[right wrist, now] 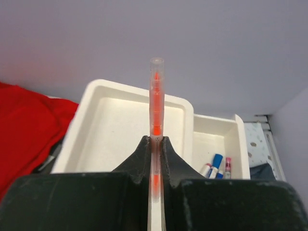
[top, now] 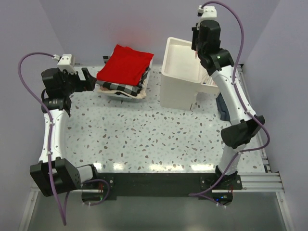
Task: Sort the stationery into containers
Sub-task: Place the pen in the drawer, then move the storage box to the center of the board.
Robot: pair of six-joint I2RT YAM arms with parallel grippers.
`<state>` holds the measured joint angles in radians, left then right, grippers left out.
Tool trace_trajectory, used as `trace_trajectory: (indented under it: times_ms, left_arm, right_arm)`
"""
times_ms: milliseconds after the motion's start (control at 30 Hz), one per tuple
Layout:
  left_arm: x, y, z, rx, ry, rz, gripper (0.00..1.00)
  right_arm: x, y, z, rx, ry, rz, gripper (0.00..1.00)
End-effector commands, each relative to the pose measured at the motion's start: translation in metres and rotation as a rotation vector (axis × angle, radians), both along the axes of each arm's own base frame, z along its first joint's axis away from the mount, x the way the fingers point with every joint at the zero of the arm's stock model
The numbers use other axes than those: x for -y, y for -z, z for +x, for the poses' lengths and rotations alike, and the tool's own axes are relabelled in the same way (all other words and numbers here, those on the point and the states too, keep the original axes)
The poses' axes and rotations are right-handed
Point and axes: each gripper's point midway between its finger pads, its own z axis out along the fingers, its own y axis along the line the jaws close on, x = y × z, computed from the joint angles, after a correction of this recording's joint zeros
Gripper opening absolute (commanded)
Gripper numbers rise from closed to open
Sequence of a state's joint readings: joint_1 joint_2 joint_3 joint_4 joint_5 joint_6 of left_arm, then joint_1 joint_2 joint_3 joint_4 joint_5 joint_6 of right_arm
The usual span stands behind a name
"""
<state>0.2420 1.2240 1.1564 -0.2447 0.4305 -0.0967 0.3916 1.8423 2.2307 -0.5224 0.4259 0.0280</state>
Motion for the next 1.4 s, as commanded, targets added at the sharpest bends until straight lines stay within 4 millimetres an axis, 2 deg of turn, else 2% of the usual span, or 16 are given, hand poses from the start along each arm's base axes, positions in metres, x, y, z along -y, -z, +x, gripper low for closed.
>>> trace_trajectory:
  times_ms: [0, 267, 400, 433, 467, 567, 633, 733, 800, 833, 867, 900, 1067, 1167, 1200, 1367]
  left_arm:
    - [-0.008, -0.032, 0.005, 0.092, -0.022, 0.021, 1.00]
    - [-0.008, -0.026, 0.004, 0.071, -0.018, 0.024, 1.00]
    - [-0.008, -0.022, 0.003, 0.065, -0.017, 0.020, 1.00]
    - [-0.008, -0.023, 0.004, 0.066, -0.018, 0.019, 1.00]
    - [-0.008, -0.023, 0.004, 0.068, -0.019, 0.020, 1.00]
    - [-0.009, -0.025, 0.004, 0.071, -0.018, 0.023, 1.00]
    - [-0.010, -0.025, 0.005, 0.070, -0.021, 0.025, 1.00]
    - [-0.009, -0.024, 0.005, 0.069, -0.018, 0.018, 1.00]
    - [-0.008, -0.024, 0.006, 0.070, -0.016, 0.013, 1.00]
    - [-0.008, -0.025, 0.006, 0.071, -0.014, 0.011, 1.00]
    - [-0.008, -0.026, 0.007, 0.073, -0.014, 0.011, 1.00]
    - [-0.008, -0.024, 0.007, 0.068, -0.014, 0.009, 1.00]
    - [-0.007, -0.025, 0.010, 0.072, -0.005, 0.001, 1.00]
    - [-0.007, -0.024, 0.010, 0.069, -0.007, 0.001, 1.00]
    - [-0.007, -0.023, 0.010, 0.067, -0.009, -0.001, 1.00]
    - [-0.006, -0.020, 0.010, 0.061, -0.006, -0.003, 1.00]
  right_arm:
    - [0.036, 0.011, 0.004, -0.031, 0.139, 0.074, 0.00]
    - [0.106, 0.071, 0.027, -0.160, 0.282, 0.084, 0.00]
    - [0.116, 0.101, 0.033, -0.232, 0.271, 0.064, 0.00]
    - [0.108, 0.109, 0.035, -0.261, 0.219, 0.061, 0.04]
    - [0.104, 0.114, 0.035, -0.280, 0.190, 0.049, 0.29]
    - [0.090, 0.106, 0.032, -0.270, 0.108, 0.080, 0.59]
    - [0.085, 0.085, 0.031, -0.225, 0.073, 0.091, 0.61]
    - [0.104, 0.070, 0.024, -0.180, 0.164, 0.065, 0.59]
    - [0.129, 0.079, 0.021, -0.193, 0.266, 0.037, 0.48]
    - [0.144, 0.085, 0.019, -0.206, 0.304, 0.043, 0.40]
    - [0.154, 0.091, 0.017, -0.220, 0.334, 0.041, 0.07]
    - [0.169, 0.101, 0.012, -0.243, 0.405, 0.020, 0.00]
    - [0.212, 0.136, 0.001, -0.322, 0.533, 0.011, 0.00]
    - [0.214, 0.148, 0.000, -0.352, 0.528, 0.007, 0.00]
    - [0.227, 0.150, -0.002, -0.357, 0.548, 0.013, 0.00]
    - [0.221, 0.168, 0.002, -0.401, 0.494, 0.038, 0.00]
